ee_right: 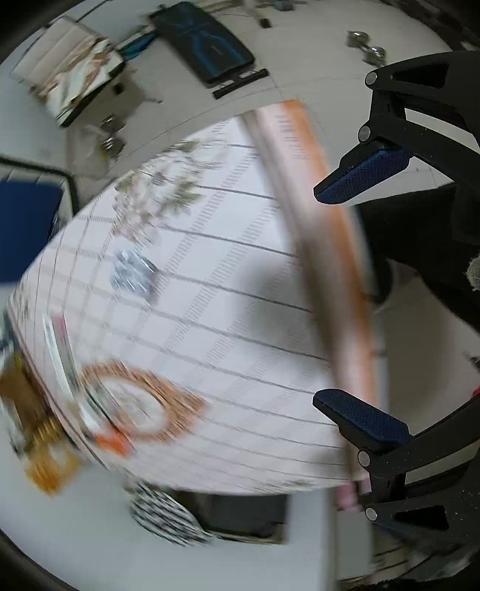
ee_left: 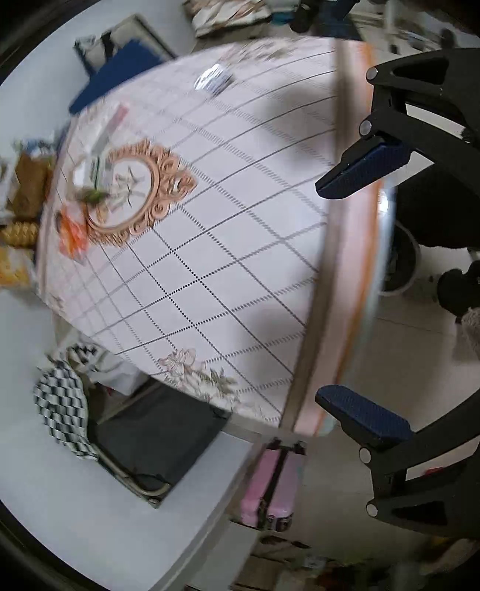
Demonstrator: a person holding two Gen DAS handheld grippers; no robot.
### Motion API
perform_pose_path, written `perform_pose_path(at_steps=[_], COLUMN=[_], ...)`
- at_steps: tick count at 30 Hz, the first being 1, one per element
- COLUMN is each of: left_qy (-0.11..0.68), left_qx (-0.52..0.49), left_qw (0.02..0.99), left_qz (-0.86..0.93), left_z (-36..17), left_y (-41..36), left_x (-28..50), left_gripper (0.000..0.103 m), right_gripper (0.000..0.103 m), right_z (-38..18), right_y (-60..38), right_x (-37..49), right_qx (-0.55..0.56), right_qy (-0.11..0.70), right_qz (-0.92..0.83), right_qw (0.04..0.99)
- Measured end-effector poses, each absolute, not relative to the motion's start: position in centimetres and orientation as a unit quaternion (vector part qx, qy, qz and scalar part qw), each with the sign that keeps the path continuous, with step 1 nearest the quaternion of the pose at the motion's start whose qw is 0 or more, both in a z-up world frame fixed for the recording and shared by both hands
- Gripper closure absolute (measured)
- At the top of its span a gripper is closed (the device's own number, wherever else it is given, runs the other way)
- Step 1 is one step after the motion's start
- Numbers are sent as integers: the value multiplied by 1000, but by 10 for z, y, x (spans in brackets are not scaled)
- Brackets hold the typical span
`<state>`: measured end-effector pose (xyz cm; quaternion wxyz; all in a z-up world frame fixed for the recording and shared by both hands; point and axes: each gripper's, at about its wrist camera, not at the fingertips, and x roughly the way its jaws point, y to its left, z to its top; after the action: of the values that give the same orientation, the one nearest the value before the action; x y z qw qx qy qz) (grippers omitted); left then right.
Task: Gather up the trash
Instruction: 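Raise both tools from the bin back over the table, then grasp the clear pill blister with the right tool while the left tool grasps the white medicine box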
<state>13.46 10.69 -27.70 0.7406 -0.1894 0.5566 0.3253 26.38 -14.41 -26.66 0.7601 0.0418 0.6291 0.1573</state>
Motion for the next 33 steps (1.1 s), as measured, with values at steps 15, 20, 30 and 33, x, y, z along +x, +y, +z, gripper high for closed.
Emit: perform_pose_path(at_steps=[15, 20, 30, 33], left_qy=[643, 658, 659, 657], left_qx=[-182, -191, -181, -183], left_qw=[663, 654, 657, 659], left_qz=[337, 321, 319, 319], left_z=[-364, -382, -378, -371], left_y=[109, 95, 99, 106], left_x=[263, 284, 302, 305], left_gripper=[0, 0, 0, 0], right_gripper=[2, 2, 26, 30], right_z=[-355, -380, -390, -386], right_y=[-40, -17, -12, -15], right_x=[446, 455, 473, 477], right_qx=[-298, -390, -368, -351], right_qy=[582, 574, 587, 587], right_qz=[269, 316, 339, 332], right_qw=[707, 647, 637, 649])
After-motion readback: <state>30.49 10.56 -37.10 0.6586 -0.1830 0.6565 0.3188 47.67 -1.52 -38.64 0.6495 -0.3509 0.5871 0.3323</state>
